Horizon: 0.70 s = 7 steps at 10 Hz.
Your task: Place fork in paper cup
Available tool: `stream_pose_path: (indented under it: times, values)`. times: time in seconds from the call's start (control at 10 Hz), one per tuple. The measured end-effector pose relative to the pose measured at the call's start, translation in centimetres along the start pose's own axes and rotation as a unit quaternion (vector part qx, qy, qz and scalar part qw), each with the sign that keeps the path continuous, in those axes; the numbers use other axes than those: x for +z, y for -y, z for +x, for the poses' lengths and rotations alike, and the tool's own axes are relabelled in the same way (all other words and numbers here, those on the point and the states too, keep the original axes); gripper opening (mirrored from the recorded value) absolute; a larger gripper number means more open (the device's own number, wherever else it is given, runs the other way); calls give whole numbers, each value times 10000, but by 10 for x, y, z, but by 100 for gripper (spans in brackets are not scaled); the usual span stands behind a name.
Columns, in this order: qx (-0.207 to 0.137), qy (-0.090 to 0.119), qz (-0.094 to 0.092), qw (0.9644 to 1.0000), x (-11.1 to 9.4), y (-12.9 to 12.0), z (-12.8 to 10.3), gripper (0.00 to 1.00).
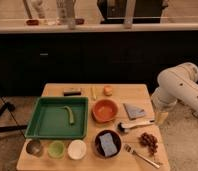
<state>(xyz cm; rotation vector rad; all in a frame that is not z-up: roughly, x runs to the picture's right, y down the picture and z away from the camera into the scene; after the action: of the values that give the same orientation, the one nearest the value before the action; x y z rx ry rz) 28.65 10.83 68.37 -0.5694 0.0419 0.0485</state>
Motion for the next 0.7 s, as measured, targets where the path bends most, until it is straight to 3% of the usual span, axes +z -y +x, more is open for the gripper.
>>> stream_pose_path:
  times: [0.4,0.6,0.7]
  values:
    - [48,-76,50,9999,0,0,0,80]
    - [172,-461,126,9987,13,-12,-4,80]
    - [262,-508,193,9982,25,-26,-4,80]
